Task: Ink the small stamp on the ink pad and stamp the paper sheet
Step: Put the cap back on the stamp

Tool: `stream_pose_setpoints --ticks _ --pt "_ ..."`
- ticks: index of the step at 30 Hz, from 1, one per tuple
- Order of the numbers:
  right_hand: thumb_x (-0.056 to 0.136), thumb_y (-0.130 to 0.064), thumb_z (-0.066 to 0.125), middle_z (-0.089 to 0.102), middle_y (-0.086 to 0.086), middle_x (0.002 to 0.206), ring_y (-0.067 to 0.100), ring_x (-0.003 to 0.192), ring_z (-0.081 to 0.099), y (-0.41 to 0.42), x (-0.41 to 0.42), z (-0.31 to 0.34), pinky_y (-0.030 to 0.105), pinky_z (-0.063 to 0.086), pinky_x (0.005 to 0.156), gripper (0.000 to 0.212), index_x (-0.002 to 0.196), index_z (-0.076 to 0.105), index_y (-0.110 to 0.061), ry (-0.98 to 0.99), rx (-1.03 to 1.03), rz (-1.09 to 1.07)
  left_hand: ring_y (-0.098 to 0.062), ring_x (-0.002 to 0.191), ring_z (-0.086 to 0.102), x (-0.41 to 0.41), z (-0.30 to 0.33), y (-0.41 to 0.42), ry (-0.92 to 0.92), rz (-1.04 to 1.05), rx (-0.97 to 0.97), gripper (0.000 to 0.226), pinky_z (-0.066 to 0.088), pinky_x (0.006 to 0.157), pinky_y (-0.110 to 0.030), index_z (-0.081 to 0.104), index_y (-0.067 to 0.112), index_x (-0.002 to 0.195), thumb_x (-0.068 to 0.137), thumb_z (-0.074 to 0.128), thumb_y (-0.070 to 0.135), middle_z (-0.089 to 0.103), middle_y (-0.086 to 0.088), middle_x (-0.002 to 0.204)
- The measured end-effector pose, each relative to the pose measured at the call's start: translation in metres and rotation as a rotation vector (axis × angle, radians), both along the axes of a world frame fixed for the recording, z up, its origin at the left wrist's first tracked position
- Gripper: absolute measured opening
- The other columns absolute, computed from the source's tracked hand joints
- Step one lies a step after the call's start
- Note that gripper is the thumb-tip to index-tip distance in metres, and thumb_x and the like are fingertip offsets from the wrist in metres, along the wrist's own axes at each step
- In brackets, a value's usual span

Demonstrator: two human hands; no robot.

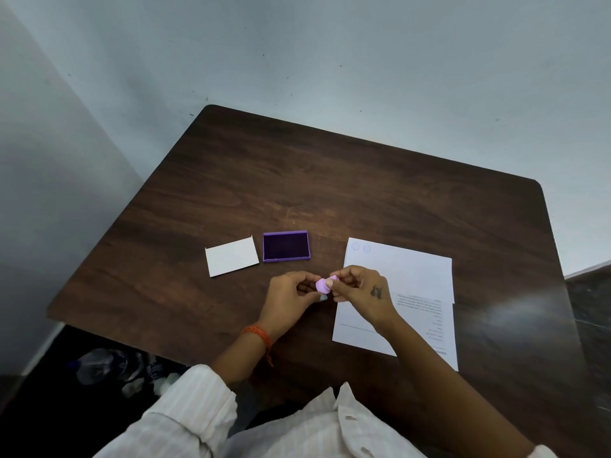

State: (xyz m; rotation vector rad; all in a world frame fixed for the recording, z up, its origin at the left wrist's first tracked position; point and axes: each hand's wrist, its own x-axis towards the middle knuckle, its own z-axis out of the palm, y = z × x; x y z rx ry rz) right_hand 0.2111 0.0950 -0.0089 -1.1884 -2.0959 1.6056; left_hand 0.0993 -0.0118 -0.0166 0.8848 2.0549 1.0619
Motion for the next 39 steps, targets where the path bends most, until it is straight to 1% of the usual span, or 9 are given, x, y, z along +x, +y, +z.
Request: stream_pose_setpoints --ticks 5,8,11,13,17,22,26,30,39 --pt "0.079 -0.025 0.071 0.065 -0.002 0.094 0.01 0.08 0.064 0.002 0.003 0.001 0.006 0.052 0.055 0.029 0.105 0.063 -0.014 -0.023 -0.061 0.036 -0.008 0.088 0.064 -0.001 -0.002 -0.002 -0.01 -0.001 -0.007 0.031 0.049 0.082 -0.015 0.066 0.014 0.105 0.075 0.072 0.012 0.072 -0.005 0.103" --pt "0.079 -0.011 0.07 0.071 0.01 0.099 0.011 0.082 0.067 0.003 0.006 -0.002 0.007 0.053 0.062 0.026 0.105 0.066 -0.009 0.021 -0.032 0.044 -0.008 0.087 0.063 -0.001 -0.004 -0.002 0.004 -0.007 -0.012 0.033 0.05 0.084 -0.017 0.066 0.014 0.106 0.074 0.073 0.011 0.072 -0.005 0.103" --pt "0.08 -0.014 0.069 0.073 0.017 0.094 0.012 0.073 0.068 0.001 0.003 -0.004 0.01 0.055 0.06 0.02 0.098 0.068 -0.006 0.005 -0.027 0.021 -0.011 0.091 0.064 -0.001 -0.005 -0.002 0.012 -0.011 -0.022 0.033 0.049 0.085 -0.018 0.066 0.014 0.107 0.074 0.073 0.011 0.071 -0.006 0.105" --pt "0.079 -0.021 0.07 0.073 0.016 0.092 0.012 0.07 0.068 0.001 0.002 -0.005 0.011 0.055 0.058 0.021 0.096 0.068 -0.008 -0.019 -0.025 0.029 -0.009 0.091 0.064 -0.002 -0.007 -0.001 0.006 -0.009 -0.023 0.033 0.048 0.083 -0.016 0.066 0.015 0.106 0.074 0.073 0.011 0.071 -0.005 0.105" --pt "0.075 -0.023 0.074 0.066 0.004 0.097 0.013 0.084 0.064 0.001 0.003 -0.006 0.007 0.051 0.059 0.032 0.104 0.063 -0.013 -0.014 -0.032 0.001 -0.008 0.089 0.064 -0.002 -0.007 0.0 -0.024 0.007 -0.01 0.031 0.046 0.078 -0.01 0.067 0.015 0.106 0.075 0.072 0.011 0.071 -0.006 0.104" --pt "0.077 -0.018 0.073 0.072 0.012 0.095 0.01 0.078 0.064 -0.001 0.001 -0.008 0.005 0.051 0.062 0.025 0.099 0.068 -0.009 -0.01 0.072 0.0 -0.006 0.087 0.062 -0.001 -0.007 0.004 0.006 0.002 0.004 0.032 0.044 0.075 -0.007 0.066 0.014 0.106 0.075 0.072 0.012 0.071 -0.005 0.104" --pt "0.08 -0.018 0.07 0.073 0.014 0.093 0.023 0.085 0.066 -0.002 -0.005 -0.007 0.025 0.052 0.079 0.02 0.096 0.07 -0.007 -0.036 0.231 -0.028 -0.009 0.089 0.059 -0.001 -0.009 0.009 0.12 0.002 0.01 0.03 0.043 0.078 -0.011 0.066 0.016 0.106 0.077 0.071 0.017 0.069 -0.004 0.105" --pt "0.085 -0.024 0.058 0.073 0.014 0.087 0.016 0.074 0.06 -0.004 -0.014 -0.012 0.005 0.035 0.065 0.021 0.09 0.071 -0.008 -0.106 0.4 0.025 -0.015 0.096 0.057 -0.005 -0.015 0.015 0.229 -0.042 -0.048 0.03 0.047 0.088 -0.026 0.064 0.016 0.108 0.079 0.069 0.019 0.063 -0.006 0.111" --pt "0.089 -0.027 0.056 0.07 0.016 0.095 0.024 0.083 0.062 -0.008 -0.015 -0.019 0.004 0.028 0.064 0.026 0.101 0.067 -0.006 -0.201 0.48 0.182 -0.018 0.103 0.053 -0.008 -0.025 0.012 0.259 -0.097 -0.108 0.035 0.045 0.095 -0.03 0.061 0.015 0.114 0.08 0.067 0.02 0.059 -0.007 0.113"
